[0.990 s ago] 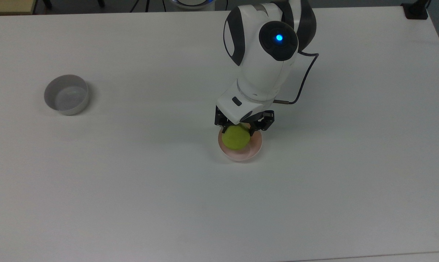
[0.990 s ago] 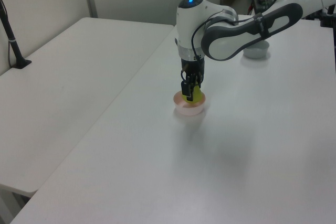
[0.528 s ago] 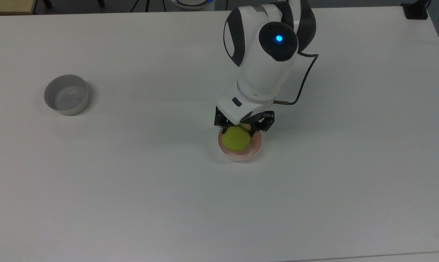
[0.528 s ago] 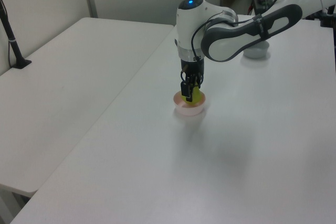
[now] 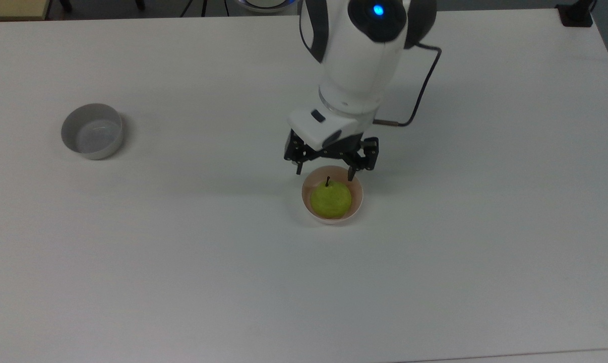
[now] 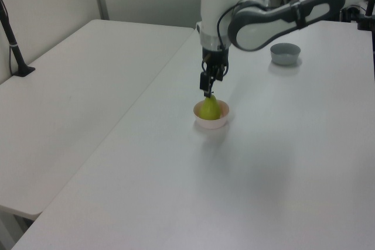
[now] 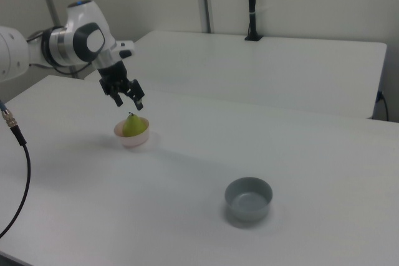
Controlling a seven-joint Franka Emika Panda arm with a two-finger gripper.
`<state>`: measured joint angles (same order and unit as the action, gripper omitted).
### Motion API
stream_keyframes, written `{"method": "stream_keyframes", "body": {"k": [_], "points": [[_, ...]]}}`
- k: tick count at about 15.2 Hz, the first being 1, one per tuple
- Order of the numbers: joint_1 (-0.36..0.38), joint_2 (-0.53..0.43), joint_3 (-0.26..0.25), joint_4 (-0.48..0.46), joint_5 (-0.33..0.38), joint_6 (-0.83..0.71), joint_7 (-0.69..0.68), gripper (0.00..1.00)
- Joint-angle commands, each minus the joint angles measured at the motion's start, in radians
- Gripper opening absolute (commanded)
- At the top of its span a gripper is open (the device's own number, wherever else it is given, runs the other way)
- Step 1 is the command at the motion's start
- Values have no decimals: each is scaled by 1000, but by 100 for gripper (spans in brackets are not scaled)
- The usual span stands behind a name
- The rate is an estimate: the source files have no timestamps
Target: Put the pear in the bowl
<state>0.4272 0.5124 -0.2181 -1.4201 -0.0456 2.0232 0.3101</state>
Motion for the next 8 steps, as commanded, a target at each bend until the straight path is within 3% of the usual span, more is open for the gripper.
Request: {"method": "stream_keyframes", "body": {"k": [1,5,8], "points": [[-60,-228,0,-144,15,-82,-90,100],[-168,-376,29,-157,18,-285,-177,100],[-304,-457,92,-213,18,-336,-279,100]]}}
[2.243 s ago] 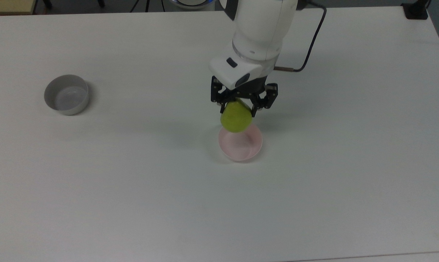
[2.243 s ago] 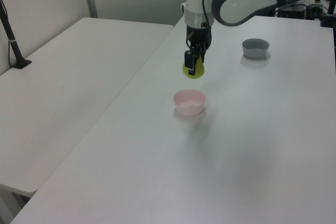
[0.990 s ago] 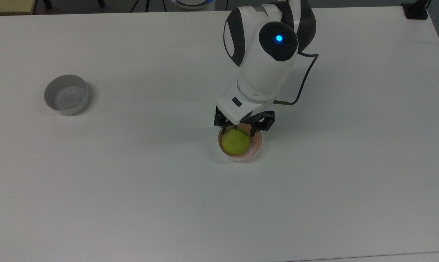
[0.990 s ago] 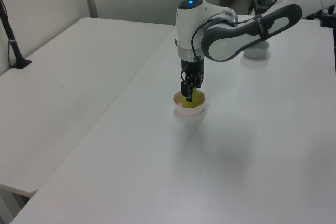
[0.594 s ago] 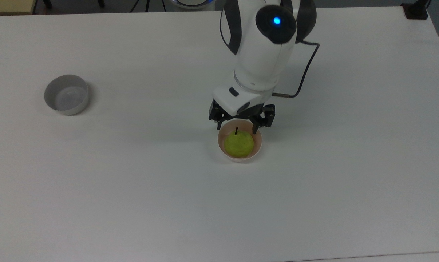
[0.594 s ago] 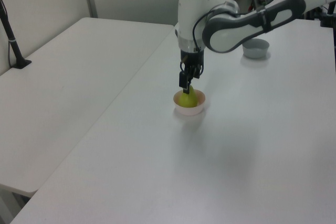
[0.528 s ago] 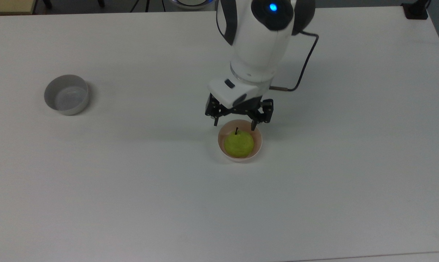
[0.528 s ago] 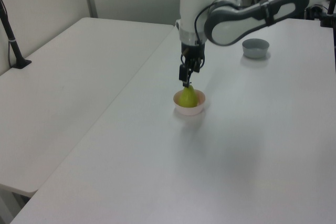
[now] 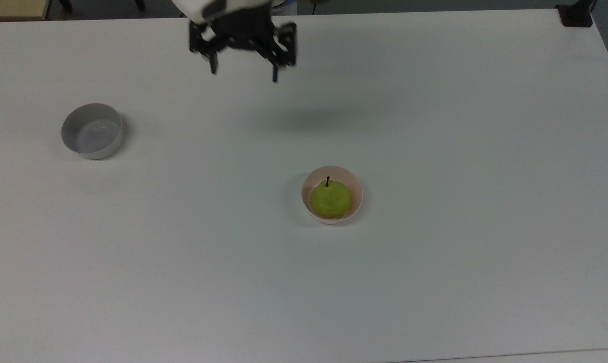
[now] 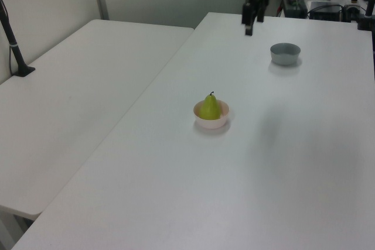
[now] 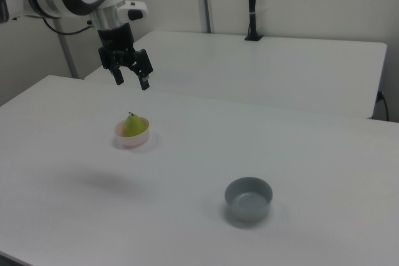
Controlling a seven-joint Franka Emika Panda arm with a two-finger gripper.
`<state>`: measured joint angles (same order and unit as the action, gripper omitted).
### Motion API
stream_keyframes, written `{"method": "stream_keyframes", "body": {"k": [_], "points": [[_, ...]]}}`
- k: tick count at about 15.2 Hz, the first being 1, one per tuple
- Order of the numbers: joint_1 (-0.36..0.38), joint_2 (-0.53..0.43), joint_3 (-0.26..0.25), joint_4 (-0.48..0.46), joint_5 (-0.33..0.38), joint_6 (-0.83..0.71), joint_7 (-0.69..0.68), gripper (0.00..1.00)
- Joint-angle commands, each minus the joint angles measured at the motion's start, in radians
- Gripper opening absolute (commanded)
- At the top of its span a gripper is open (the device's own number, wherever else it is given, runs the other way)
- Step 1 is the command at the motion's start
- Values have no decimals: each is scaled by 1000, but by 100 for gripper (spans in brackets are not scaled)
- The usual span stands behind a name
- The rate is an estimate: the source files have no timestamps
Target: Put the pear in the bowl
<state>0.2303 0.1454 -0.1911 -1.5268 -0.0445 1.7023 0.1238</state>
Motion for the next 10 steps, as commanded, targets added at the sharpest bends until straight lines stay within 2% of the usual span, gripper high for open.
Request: {"method": "stream_keyframes", "body": {"k": [1,5,10], "points": [[-126,-110,67,-131,17,-15,-119,100],[-190,-130,65,-150,17,-21,-133,100],[-189,-121,55,-148,14,-20,-122,100]]}}
